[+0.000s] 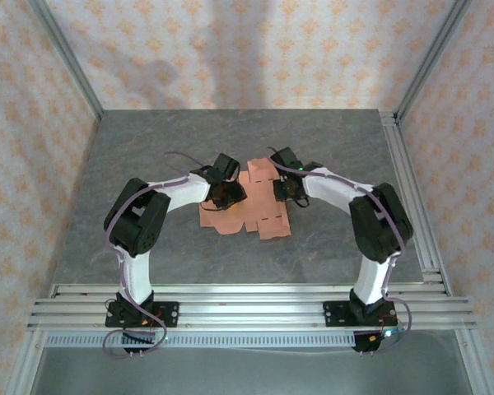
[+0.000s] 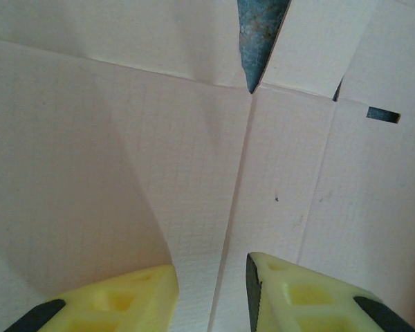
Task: Fold the paper box
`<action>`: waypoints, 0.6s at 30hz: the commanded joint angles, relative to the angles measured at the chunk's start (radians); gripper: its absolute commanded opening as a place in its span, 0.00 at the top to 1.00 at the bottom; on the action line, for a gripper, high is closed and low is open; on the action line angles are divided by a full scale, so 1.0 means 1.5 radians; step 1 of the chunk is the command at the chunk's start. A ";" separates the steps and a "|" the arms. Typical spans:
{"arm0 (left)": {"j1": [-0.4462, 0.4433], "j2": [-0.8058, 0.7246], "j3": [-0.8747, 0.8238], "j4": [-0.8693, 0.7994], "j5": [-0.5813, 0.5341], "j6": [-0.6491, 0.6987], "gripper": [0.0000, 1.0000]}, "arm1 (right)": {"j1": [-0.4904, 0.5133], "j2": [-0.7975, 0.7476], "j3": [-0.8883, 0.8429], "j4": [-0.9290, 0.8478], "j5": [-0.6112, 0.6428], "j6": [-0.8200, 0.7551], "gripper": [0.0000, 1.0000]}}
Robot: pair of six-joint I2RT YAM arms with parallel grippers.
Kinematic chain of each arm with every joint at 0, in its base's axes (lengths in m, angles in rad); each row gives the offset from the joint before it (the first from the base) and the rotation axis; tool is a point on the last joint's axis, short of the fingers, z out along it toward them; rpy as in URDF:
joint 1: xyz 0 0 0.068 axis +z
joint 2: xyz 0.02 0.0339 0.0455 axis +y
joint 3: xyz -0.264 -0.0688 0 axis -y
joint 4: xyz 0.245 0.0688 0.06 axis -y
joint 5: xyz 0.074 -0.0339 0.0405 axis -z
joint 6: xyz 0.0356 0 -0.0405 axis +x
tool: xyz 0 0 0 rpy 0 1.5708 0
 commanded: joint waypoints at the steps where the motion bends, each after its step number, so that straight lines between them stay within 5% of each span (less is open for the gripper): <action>1: -0.003 0.042 -0.017 -0.071 -0.009 0.008 0.65 | -0.008 -0.040 -0.016 0.053 -0.019 -0.012 0.55; 9: -0.003 0.045 -0.016 -0.068 -0.006 0.008 0.65 | -0.003 0.011 0.008 0.024 -0.038 -0.041 0.48; 18: -0.003 0.041 -0.016 -0.072 -0.009 0.008 0.64 | -0.003 0.019 -0.017 0.023 -0.027 -0.035 0.80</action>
